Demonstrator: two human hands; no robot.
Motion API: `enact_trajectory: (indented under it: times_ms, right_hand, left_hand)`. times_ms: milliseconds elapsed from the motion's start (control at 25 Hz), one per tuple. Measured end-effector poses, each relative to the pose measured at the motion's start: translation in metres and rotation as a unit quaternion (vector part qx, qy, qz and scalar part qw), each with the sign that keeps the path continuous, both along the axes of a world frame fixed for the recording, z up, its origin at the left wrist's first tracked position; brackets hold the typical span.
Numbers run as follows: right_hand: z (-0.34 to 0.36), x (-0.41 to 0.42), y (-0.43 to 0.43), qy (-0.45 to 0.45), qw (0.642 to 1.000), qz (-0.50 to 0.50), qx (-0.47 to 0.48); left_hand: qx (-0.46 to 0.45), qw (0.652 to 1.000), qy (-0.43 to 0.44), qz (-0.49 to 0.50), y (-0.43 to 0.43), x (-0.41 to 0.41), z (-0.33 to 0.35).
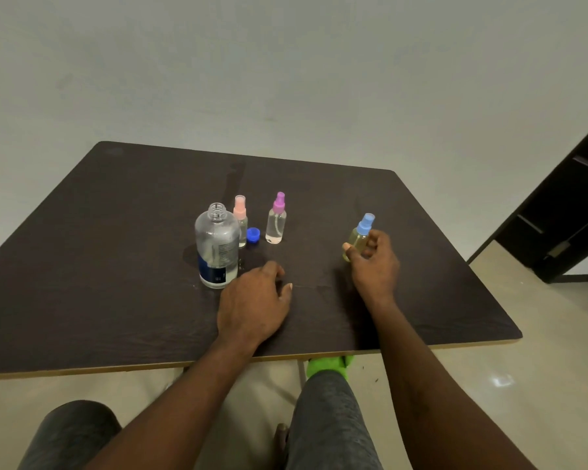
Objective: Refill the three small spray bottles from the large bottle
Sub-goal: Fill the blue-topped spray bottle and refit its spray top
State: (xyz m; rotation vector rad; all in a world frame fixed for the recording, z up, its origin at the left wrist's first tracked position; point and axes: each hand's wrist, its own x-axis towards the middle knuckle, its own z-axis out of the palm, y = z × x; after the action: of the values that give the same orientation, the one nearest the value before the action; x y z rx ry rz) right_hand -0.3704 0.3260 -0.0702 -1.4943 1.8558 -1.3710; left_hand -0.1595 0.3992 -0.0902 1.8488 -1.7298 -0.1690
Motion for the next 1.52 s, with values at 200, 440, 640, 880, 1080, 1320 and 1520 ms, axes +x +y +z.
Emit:
enact_trajectory:
  times_ms: [200,440,640,880,1080,1320,1520]
  right_hand:
    - [-0.012,0.038,0.039,-0.002,0.983,0.183,0.016]
    - [-0.015,0.052,0.058,-0.078,0.961,0.265,-0.031]
    - [-0.013,0.053,0.056,-0.143,0.951,0.264,-0.07]
    - [-0.01,0.057,0.046,-0.177,0.928,0.325,-0.042]
    - [0.003,0.056,0.041,-0.176,0.907,0.382,0.003]
    - [-0.002,0.064,0.041,-0.162,0.949,0.269,-0.039]
    - [0.004,0.054,0.042,-0.172,0.92,0.349,-0.041]
  left_hand:
    - [-0.011,0.999,0.026,-0.044,0.005,0.001,0.004]
    - [-0.015,0.998,0.015,-0.059,0.008,0.002,0.004]
    - [-0.023,0.997,-0.019,-0.067,0.009,-0.001,0.004]
    - [-0.021,0.997,0.027,-0.065,0.007,0.002,0.004]
    - [-0.038,0.997,0.005,-0.059,0.005,0.001,0.002]
    - [-0.041,0.998,0.004,-0.048,0.003,0.002,-0.002]
    - [-0.035,0.999,0.004,-0.037,0.003,0.001,0.001]
